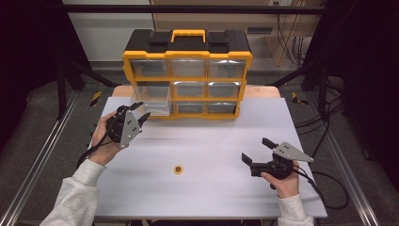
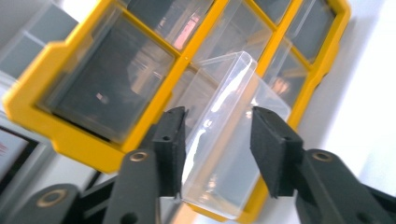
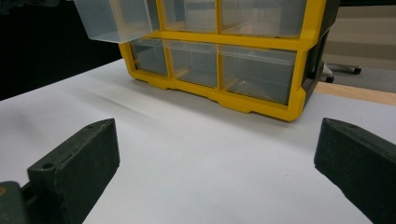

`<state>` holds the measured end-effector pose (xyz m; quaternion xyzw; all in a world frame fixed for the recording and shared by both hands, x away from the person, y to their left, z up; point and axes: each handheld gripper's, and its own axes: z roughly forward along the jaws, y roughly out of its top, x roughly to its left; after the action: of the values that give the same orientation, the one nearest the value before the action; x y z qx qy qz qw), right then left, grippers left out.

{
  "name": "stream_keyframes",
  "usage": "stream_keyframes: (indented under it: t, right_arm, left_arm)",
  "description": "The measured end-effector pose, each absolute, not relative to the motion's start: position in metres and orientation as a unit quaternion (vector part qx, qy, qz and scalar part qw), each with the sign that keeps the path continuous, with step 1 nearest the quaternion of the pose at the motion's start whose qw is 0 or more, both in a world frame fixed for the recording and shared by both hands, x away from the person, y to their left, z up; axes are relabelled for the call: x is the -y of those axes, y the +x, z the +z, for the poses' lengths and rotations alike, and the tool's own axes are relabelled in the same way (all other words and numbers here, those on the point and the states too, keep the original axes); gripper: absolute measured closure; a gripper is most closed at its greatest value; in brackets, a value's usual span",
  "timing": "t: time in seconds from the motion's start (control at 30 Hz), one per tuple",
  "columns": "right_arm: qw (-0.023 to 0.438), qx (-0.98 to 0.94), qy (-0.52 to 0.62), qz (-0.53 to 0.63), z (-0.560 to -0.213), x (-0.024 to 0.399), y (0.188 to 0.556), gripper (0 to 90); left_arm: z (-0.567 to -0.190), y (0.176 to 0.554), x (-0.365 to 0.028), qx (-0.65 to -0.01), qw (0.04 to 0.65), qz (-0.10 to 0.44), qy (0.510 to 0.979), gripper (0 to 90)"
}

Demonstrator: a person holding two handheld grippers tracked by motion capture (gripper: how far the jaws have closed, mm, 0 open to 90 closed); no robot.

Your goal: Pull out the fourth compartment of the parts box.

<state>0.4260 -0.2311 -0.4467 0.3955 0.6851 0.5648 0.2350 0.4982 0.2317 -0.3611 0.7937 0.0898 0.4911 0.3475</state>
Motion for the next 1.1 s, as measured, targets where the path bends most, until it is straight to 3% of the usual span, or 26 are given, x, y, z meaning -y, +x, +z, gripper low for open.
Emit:
stream_keyframes:
  t: [0.63, 1.1]
  right_arm:
    - [0.234, -0.687, 0.395, 0.563, -0.447, 0.231, 0.426, 0.7]
    - [0.235, -0.689, 0.395, 0.56, -0.448, 0.231, 0.426, 0.7]
  left_arm:
    - [-0.369, 0.477, -0.254, -0.256, 0.502, 0.331, 0.757, 21.6]
    - [-0.4, 0.461, -0.259, -0.302, 0.518, 0.246, 0.761, 7.2]
